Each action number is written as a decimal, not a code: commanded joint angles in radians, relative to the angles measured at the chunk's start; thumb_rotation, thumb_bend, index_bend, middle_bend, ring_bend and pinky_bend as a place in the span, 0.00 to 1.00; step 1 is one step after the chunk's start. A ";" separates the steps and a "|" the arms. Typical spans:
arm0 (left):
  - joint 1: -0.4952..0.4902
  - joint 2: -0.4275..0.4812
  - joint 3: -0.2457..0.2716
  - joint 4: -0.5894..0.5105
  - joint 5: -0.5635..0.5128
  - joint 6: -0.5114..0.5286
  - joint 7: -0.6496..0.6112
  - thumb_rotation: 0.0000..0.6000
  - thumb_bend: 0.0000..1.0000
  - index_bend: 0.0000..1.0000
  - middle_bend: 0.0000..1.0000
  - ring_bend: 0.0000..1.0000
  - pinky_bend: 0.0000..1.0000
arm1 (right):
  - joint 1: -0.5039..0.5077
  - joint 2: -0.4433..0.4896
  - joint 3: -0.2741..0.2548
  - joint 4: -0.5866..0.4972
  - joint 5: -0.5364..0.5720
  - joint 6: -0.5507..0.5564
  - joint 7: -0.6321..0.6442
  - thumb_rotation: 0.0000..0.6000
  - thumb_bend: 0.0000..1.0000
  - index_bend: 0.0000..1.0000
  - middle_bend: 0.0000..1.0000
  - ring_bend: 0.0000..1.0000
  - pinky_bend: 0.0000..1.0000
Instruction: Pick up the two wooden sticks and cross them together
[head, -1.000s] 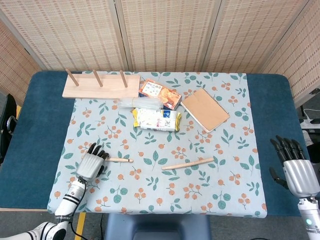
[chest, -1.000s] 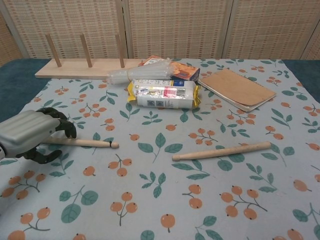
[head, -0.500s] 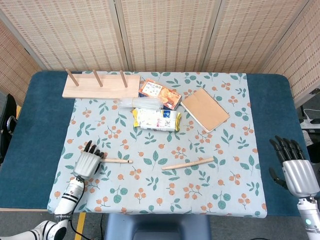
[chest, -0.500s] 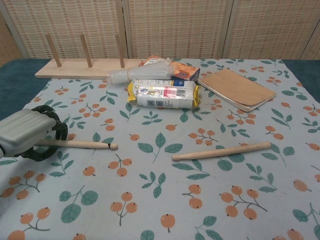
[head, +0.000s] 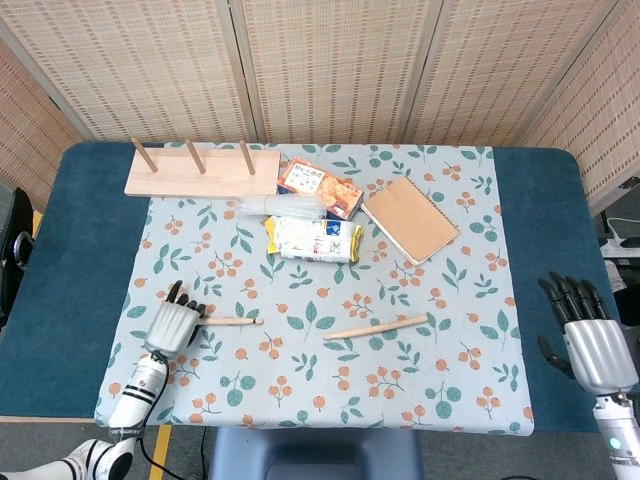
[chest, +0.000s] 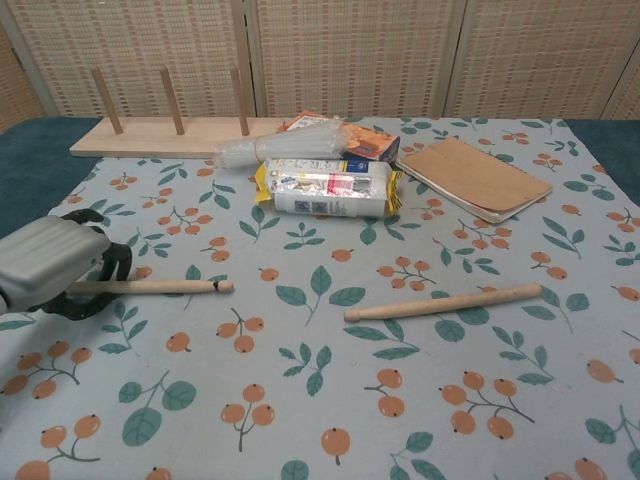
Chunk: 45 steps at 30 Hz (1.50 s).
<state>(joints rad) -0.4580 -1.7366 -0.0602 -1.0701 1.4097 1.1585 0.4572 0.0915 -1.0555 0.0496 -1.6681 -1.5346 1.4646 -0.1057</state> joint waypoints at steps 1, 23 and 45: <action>0.002 -0.017 0.005 0.038 0.054 0.067 -0.089 1.00 0.51 0.81 0.78 0.41 0.13 | 0.004 -0.005 -0.001 0.000 0.000 -0.009 -0.008 1.00 0.33 0.00 0.00 0.00 0.00; 0.083 0.085 0.015 -0.011 0.151 0.299 -0.328 1.00 0.52 0.83 0.80 0.44 0.13 | 0.313 -0.333 0.044 0.150 -0.063 -0.340 -0.288 1.00 0.34 0.29 0.28 0.00 0.00; 0.096 0.086 0.011 0.030 0.148 0.290 -0.357 1.00 0.52 0.84 0.80 0.45 0.13 | 0.374 -0.524 -0.007 0.342 -0.023 -0.410 -0.443 1.00 0.34 0.36 0.35 0.05 0.00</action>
<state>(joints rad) -0.3625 -1.6508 -0.0493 -1.0406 1.5581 1.4488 0.1001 0.4627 -1.5759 0.0428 -1.3295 -1.5621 1.0596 -0.5452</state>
